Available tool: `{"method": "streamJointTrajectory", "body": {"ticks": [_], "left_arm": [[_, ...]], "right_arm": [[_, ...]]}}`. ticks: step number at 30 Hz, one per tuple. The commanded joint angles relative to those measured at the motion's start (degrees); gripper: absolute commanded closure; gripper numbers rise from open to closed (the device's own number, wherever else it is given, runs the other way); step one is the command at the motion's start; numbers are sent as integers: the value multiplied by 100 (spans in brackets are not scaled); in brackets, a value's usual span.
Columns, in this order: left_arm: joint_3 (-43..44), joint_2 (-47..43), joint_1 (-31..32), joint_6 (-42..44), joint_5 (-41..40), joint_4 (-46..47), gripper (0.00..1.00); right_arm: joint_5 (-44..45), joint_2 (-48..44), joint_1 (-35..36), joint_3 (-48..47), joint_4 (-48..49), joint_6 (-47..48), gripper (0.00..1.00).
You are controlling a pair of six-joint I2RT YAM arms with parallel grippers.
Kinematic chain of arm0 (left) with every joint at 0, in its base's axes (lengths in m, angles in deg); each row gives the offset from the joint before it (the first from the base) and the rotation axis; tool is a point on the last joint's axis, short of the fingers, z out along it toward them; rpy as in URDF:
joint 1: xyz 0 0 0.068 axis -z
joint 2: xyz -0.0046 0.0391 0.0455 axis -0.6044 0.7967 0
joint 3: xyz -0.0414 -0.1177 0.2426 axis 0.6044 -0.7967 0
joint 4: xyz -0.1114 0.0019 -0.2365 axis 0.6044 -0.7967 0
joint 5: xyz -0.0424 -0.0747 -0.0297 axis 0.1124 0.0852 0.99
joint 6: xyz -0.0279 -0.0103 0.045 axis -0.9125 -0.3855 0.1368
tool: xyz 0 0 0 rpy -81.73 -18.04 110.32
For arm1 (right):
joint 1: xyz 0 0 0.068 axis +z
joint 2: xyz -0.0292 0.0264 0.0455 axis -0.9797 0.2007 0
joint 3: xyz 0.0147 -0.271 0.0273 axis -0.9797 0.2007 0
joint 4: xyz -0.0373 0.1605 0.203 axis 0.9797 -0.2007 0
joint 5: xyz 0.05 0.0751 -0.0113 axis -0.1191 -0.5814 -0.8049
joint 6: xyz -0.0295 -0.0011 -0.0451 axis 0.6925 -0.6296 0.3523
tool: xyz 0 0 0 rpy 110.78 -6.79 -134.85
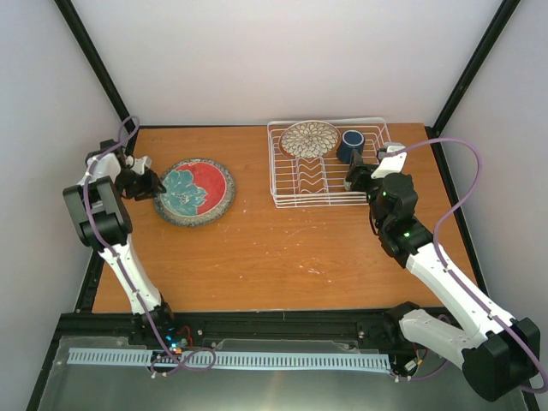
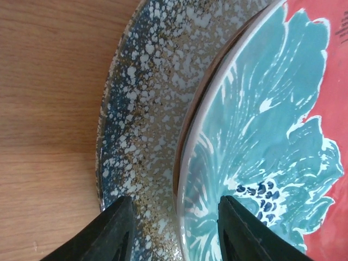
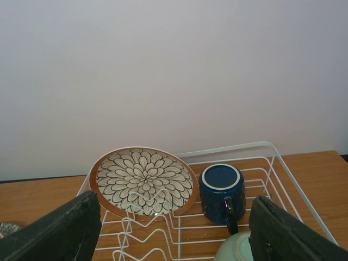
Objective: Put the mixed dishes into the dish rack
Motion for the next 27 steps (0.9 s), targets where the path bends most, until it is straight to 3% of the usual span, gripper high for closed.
{"method": "streamJointTrajectory", "body": {"ticks": [1,9,20,27], "left_arm": [[24,163,-43,68,174,150,57],[26,307,-44,68,328,234,64],[123,381,-26,75,381,207,98],[249,-56,-24,43,537,387,99]], "right_arm": [[-6,-65,-14,7,10,-33,26],[-10,-3,-14,-3,23,-51,26],[-1,10,-14,19,16,-56,26],[-40,41,-19,15,23,-88,26]]}}
